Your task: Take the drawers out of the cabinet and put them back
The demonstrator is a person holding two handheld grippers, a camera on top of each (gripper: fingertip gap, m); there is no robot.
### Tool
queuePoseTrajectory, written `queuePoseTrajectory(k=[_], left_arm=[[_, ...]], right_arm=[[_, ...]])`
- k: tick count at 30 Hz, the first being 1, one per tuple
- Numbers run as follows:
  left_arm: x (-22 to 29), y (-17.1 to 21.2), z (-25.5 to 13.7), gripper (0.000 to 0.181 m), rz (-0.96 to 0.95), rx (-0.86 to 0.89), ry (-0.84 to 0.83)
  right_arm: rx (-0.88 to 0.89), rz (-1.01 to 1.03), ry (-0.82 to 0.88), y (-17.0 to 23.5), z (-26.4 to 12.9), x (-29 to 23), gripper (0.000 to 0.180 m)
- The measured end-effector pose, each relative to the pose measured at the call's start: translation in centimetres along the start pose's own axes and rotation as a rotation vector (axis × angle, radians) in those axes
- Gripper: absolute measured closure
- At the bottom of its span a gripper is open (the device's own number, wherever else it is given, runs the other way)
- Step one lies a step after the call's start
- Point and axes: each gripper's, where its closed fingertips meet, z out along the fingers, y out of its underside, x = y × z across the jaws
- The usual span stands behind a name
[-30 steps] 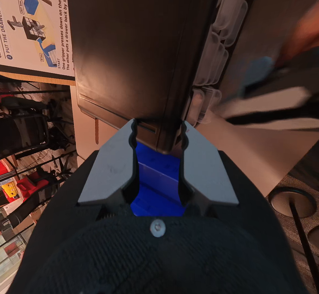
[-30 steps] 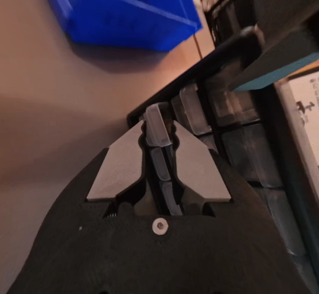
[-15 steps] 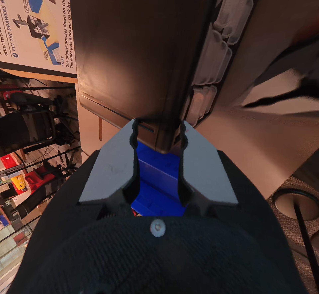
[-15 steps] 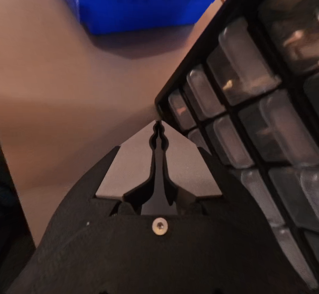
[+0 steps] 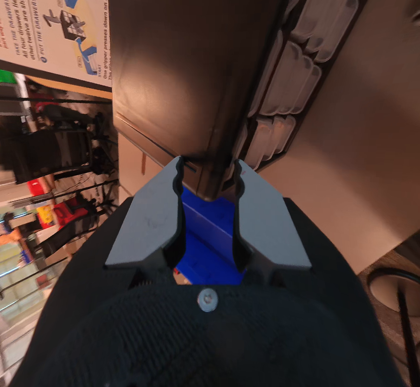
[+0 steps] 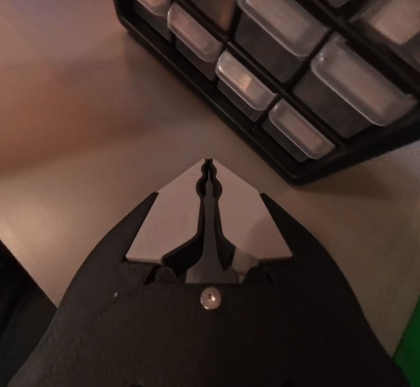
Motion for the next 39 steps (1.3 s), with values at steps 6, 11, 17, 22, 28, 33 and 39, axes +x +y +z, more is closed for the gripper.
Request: queuePoseTrajectory(k=[6,11,17,22,28,33,39], left_arm=[[-0.1,0.3,0.2,0.136,0.056,-0.073,-0.123],[0.0,0.1,0.5,0.137,0.031,-0.029,-0.209],[2.1,1.9,-3.7,0.159,-0.238,0.388,-0.322],[9.6,5.7,-5.0,0.174,-0.555,0.745,-0.166],[14.5,7.9,-0.5,0.176,-0.536,0.785,-0.081],[14.7,9.7,1.3,0.175,-0.598,0.749,-0.053],[13.5,11.2,2.1,0.178,-0.704,0.769,-0.076]], right_arm=[[0.063,0.125,-0.137,-0.7,-0.5,-0.1,0.162],[0.08,0.152,-0.159,-1.0,-0.4,0.1,0.155],[0.084,0.105,-0.144,-1.0,-0.5,-0.2,0.154],[0.129,0.155,-0.143,-1.4,-0.9,0.5,0.153],[0.139,0.154,-0.113,-1.5,-1.1,0.8,0.151],[0.138,0.135,-0.101,-1.5,-1.1,0.7,0.151],[0.147,0.142,-0.103,-1.6,-1.1,0.8,0.15]])
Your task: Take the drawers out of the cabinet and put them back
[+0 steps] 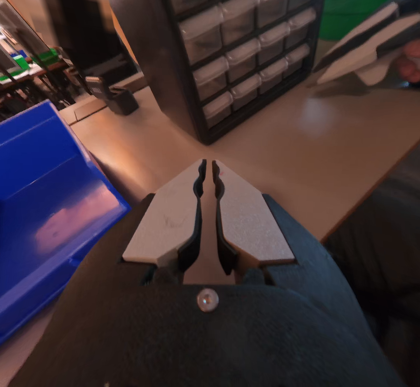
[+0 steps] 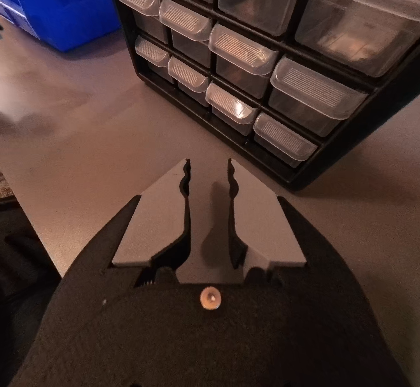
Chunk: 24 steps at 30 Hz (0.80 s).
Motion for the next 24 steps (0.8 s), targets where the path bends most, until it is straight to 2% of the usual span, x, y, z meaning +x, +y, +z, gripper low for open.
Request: queuePoseTrajectory(k=[10,15,24], left_arm=[[0.2,-3.0,0.2,0.181,-0.044,0.219,0.004],[-0.6,-3.0,0.3,0.181,-0.073,0.231,-0.024],[-1.5,-2.2,0.6,0.181,-0.232,0.198,0.041]], right_arm=[[0.016,0.013,-0.003,-0.2,-0.1,0.1,0.151],[0.02,0.015,-0.009,-0.2,-0.2,0.0,0.151],[0.017,0.014,-0.009,-0.2,-0.2,0.0,0.151]])
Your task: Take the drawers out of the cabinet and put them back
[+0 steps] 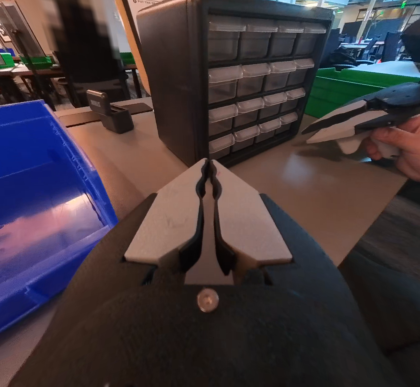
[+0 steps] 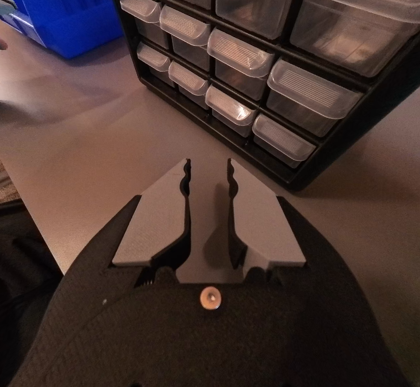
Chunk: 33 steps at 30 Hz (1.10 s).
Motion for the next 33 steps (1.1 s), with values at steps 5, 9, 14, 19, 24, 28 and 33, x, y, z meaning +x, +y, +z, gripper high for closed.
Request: queuePoseTrajectory(k=[5,9,14,19,24,28,33], left_arm=[[0.2,0.0,-0.1,0.181,0.061,0.003,-0.03],[0.3,0.3,0.2,0.181,0.114,-0.022,-0.062],[0.1,0.3,0.3,0.181,0.122,-0.019,-0.08],[0.0,0.5,0.4,0.181,0.123,-0.033,-0.092],[-0.3,0.4,0.4,0.181,0.119,-0.028,-0.111],[-0.3,0.3,0.4,0.181,0.131,-0.026,-0.125],[-0.7,0.4,0.4,0.181,0.129,-0.035,-0.157]], right_arm=[[-0.005,-0.01,0.009,0.1,0.0,0.0,0.151],[-0.005,-0.015,0.047,0.1,0.0,0.4,0.151],[0.007,-0.011,0.224,-0.1,-0.5,2.7,0.143],[0.062,0.015,0.357,-0.6,-1.6,4.7,0.134],[0.16,0.092,0.44,-1.5,-3.1,6.5,0.122],[0.23,0.117,0.455,-2.0,-3.9,6.9,0.112],[0.219,0.103,0.476,-2.0,-3.9,6.9,0.106]])
